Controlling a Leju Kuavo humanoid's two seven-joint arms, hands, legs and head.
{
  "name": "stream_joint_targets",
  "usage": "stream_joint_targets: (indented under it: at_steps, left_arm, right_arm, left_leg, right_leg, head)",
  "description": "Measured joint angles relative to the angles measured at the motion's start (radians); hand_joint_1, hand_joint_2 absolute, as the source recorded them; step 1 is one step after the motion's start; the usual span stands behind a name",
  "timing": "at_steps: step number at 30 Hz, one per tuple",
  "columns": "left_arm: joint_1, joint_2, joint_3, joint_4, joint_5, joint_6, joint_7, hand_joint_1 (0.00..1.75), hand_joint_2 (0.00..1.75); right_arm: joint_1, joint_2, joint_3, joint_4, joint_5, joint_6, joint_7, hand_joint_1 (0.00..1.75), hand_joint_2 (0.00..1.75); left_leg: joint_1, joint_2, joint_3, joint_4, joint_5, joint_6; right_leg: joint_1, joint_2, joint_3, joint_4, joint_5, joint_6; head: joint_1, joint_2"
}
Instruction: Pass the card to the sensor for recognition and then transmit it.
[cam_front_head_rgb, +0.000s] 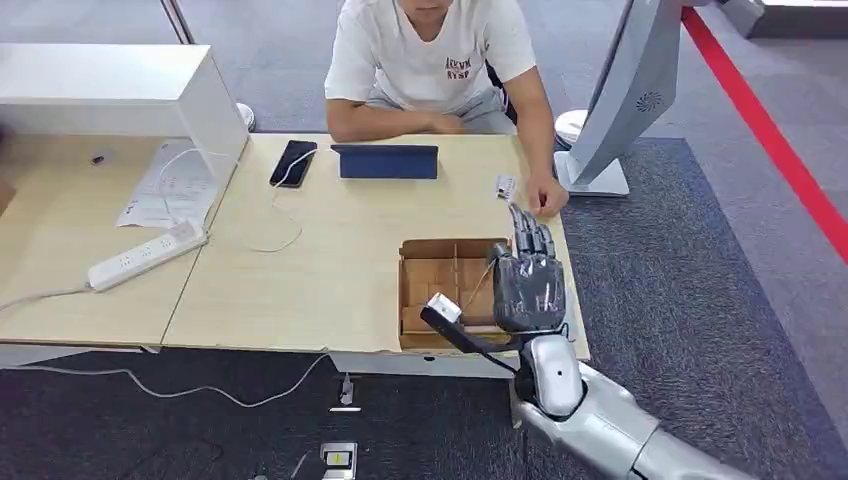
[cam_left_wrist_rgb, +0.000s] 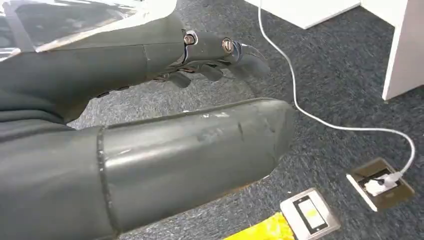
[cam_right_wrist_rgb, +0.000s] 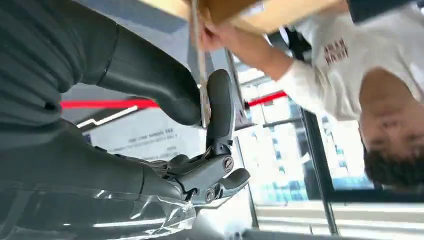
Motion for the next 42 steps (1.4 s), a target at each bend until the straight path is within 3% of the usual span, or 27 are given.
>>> stream_joint_targets:
  at_steps: [6,11,21,25,30,42]
  left_arm:
    - [-0.01,-0.002,-0.008,-0.004,-0.007,0.0,0.006,0.0,0.0]
    - [-0.017,-0.002,-0.032,-0.004,-0.007,0.0,0.032,0.0,0.0]
    - [-0.045,0.004,-0.108,0.001,0.046,0.0,0.076,0.0,0.0]
    - [-0.048,0.01,-0.145,0.005,0.061,0.0,0.1,0.0,0.0]
    - [-0.044,0.019,-0.193,0.006,0.083,0.0,0.141,0.0,0.0]
    - [-0.042,0.036,-0.275,0.007,0.117,0.0,0.167,0.0,0.0]
  right_arm:
    - [-0.027,-0.03,-0.05,-0.083,0.048,0.024,0.001,1.75,1.75]
    - [-0.054,-0.048,-0.066,-0.127,0.024,0.115,0.001,1.75,1.75]
    - [-0.24,-0.003,0.002,-0.082,-0.341,0.36,-0.009,1.75,1.75]
    - [-0.317,0.035,0.049,-0.019,-0.42,0.359,0.0,1.75,1.75]
    - [-0.374,0.101,0.091,0.082,-0.5,0.243,-0.011,1.75,1.75]
    - [-0.43,0.19,0.169,0.239,-0.529,0.221,-0.012,1.75,1.75]
  left_leg:
    - [0.0,0.0,0.0,0.0,0.0,0.0]
    - [0.0,0.0,0.0,0.0,0.0,0.0]
    - [0.0,0.0,-0.001,0.0,0.0,0.0]
    - [0.0,0.0,-0.002,0.0,0.0,0.0]
    - [0.0,0.0,-0.003,0.0,0.0,0.0]
    - [0.0,-0.001,-0.002,0.0,0.0,0.0]
  right_leg:
    - [0.0,0.0,0.0,0.0,0.0,0.0]
    - [0.0,0.0,0.0,0.0,0.0,0.0]
    - [0.0,0.0,-0.001,0.001,0.0,0.0]
    - [0.0,0.0,-0.001,0.001,0.0,0.0]
    - [0.0,0.0,-0.002,0.001,0.0,0.0]
    - [0.0,0.0,-0.002,0.001,0.0,0.0]
  head:
    - [0.0,0.0]
    - [0.0,0.0]
    - [0.0,0.0]
    - [0.0,0.0]
    - [0.0,0.0]
    - [0.0,0.0]
